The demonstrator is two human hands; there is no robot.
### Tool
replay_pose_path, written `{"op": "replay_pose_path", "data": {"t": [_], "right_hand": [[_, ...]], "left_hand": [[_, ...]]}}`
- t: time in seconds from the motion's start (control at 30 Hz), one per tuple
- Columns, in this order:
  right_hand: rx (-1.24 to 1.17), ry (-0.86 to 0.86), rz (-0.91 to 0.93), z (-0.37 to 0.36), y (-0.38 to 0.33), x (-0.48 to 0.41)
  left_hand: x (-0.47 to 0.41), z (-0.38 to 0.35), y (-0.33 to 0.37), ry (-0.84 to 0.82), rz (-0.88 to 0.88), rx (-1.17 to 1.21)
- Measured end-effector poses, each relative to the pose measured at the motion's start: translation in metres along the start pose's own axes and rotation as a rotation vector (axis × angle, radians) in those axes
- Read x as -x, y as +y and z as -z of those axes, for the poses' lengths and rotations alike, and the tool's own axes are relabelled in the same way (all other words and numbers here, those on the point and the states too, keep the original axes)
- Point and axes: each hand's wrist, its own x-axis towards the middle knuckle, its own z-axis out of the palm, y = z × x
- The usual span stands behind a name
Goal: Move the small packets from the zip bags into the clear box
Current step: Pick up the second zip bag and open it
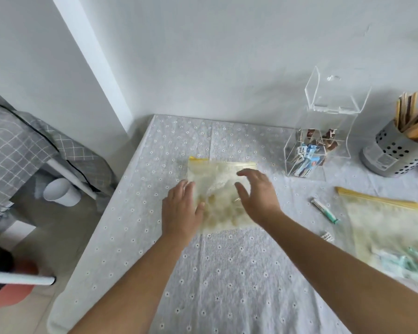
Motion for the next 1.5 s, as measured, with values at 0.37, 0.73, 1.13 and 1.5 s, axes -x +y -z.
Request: {"op": "replay_pose_path", "data": {"t": [0.37,0.73,1.13,1.5], "right_hand": [[0.442,-0.280,0.069,-0.058,0.041,0.015],[0.469,-0.362,0.037,-0.053,0.039,0.011],[0.285,-0.178,-0.147,0.074,0.103,0.039],[0.332,-0.174,-0.320,0.176,0.245,0.068]], "left_hand": [[-0.013,-0.038,-0.019,-0.370,-0.197,-0.225],[-0.021,-0.023,-0.012,-0.449,-0.203,-0.295],[-0.011,0.003,0.091,-0.384,-0.322,-0.187],[0.009,-0.062,0.256,-0.463,-0.475,-0.160]]}}
